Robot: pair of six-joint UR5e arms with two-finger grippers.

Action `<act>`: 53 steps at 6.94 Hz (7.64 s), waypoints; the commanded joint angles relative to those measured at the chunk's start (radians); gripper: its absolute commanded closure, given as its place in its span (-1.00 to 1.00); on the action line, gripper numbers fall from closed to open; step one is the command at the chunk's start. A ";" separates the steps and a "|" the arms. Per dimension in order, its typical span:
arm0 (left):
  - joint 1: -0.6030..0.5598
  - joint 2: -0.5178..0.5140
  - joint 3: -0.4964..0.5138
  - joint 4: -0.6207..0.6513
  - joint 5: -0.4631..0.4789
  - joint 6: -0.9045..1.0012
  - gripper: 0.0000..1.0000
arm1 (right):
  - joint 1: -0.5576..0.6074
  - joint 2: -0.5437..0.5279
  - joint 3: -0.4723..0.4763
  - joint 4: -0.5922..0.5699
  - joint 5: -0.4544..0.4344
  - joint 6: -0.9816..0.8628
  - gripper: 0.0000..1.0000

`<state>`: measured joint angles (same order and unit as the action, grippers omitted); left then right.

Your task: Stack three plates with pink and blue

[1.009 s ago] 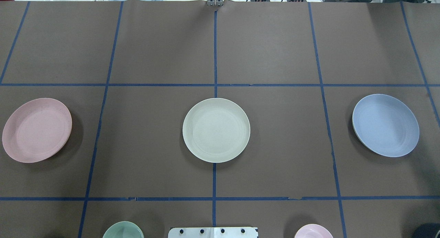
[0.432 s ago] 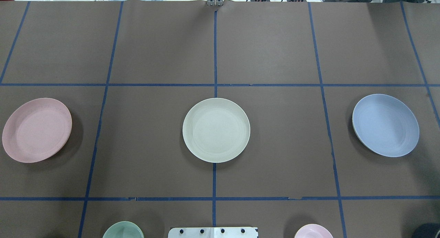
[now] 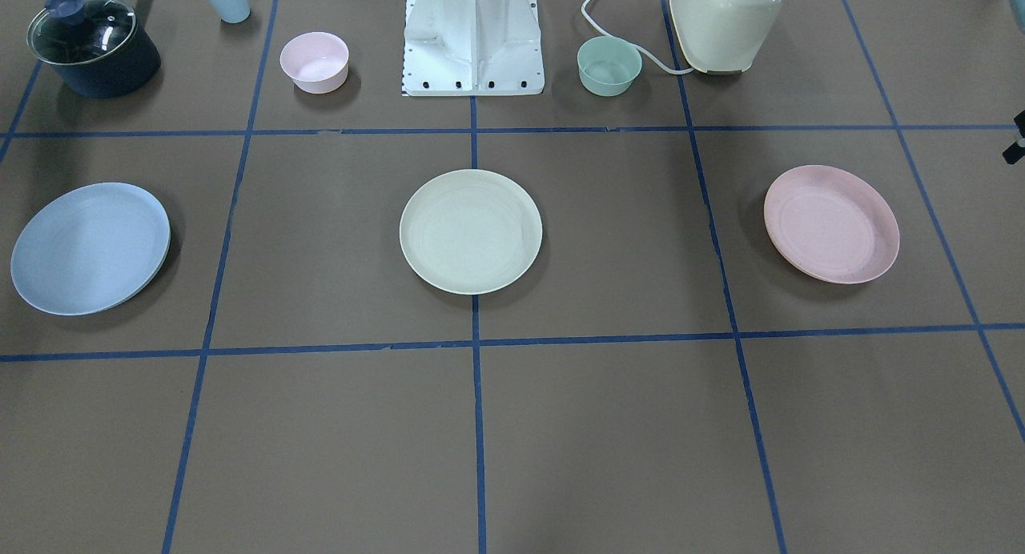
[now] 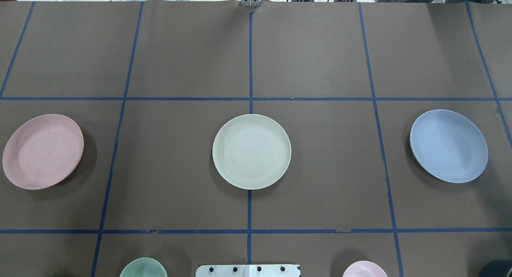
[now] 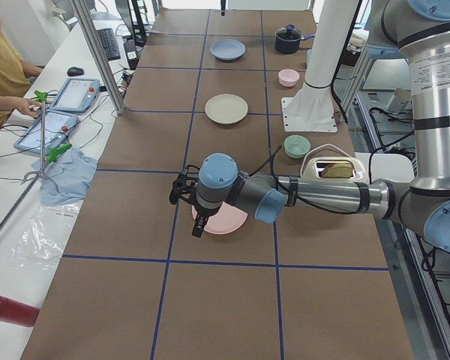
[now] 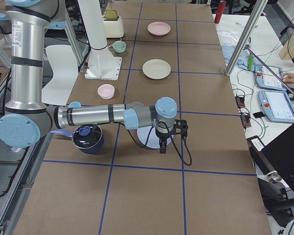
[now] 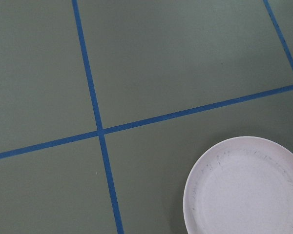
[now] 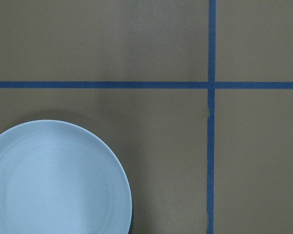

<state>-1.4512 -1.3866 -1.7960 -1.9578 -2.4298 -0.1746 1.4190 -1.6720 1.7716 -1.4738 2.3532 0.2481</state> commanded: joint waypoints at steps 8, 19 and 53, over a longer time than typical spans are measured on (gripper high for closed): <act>0.291 -0.153 0.372 -0.122 -0.046 -0.098 -0.61 | -0.011 0.000 -0.003 0.000 0.005 0.002 -1.00; 0.325 -0.274 0.115 -0.153 -0.244 -0.579 1.00 | -0.011 0.003 0.031 0.003 0.043 -0.004 -1.00; 0.667 -0.666 0.112 -0.185 0.114 -1.125 -1.00 | -0.533 0.269 -0.011 0.498 -0.013 1.065 1.00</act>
<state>-0.7631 -2.0596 -1.6784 -2.1413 -2.2940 -1.3014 1.0027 -1.5010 1.7323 -0.9749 2.4139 1.0912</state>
